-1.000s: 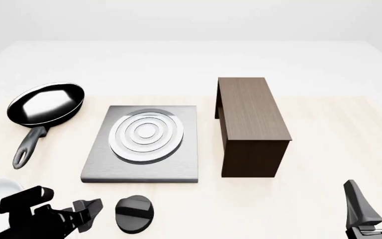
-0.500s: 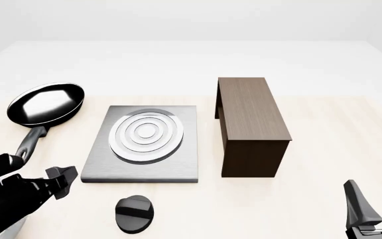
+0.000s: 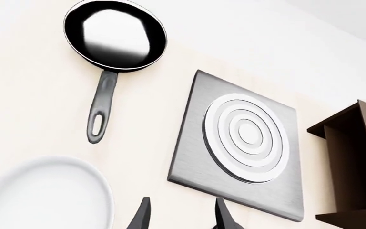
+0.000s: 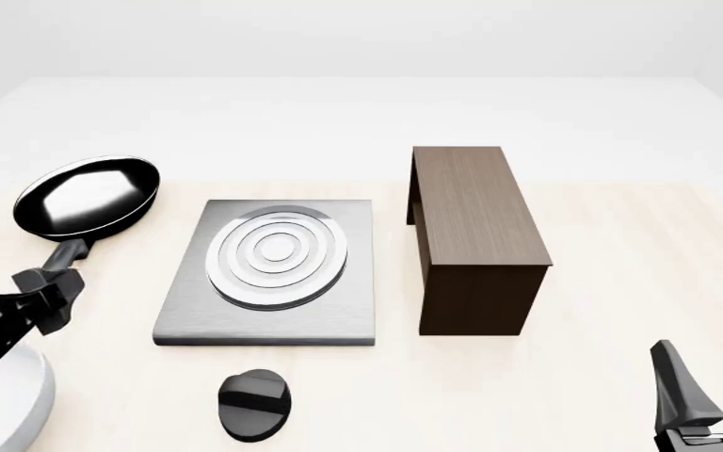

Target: Turn on the stove.

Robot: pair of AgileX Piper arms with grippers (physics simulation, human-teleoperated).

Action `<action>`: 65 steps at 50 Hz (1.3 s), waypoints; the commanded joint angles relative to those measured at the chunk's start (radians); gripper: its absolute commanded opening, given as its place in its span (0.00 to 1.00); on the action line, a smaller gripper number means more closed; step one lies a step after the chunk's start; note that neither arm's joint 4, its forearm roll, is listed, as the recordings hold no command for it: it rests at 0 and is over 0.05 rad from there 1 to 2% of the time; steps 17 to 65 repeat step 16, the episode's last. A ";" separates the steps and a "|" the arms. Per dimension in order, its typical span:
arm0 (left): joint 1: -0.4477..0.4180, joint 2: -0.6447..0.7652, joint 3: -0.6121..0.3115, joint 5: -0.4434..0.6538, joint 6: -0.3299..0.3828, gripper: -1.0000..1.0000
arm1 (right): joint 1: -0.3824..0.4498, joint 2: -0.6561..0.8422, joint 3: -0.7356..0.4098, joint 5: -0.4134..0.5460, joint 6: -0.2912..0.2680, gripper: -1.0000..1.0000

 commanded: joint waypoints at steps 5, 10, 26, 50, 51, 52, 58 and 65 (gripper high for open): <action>0.089 -0.019 -0.103 0.084 0.051 1.00 | 0.000 0.000 0.000 0.000 0.000 1.00; 0.112 -0.014 -0.136 0.099 0.069 1.00 | 0.000 0.000 0.000 0.000 -0.001 1.00; 0.135 0.007 -0.168 0.105 0.087 1.00 | 0.000 0.000 0.000 0.000 0.000 1.00; 0.135 0.007 -0.168 0.105 0.087 1.00 | 0.000 0.000 0.000 0.000 0.000 1.00; 0.135 0.007 -0.168 0.105 0.087 1.00 | 0.000 0.000 0.000 0.000 0.000 1.00; 0.135 0.007 -0.168 0.105 0.087 1.00 | 0.000 0.000 0.000 0.000 0.000 1.00; 0.135 0.007 -0.168 0.105 0.087 1.00 | 0.000 0.000 0.000 0.000 0.000 1.00; 0.135 0.007 -0.168 0.105 0.087 1.00 | 0.000 0.000 0.000 0.000 0.000 1.00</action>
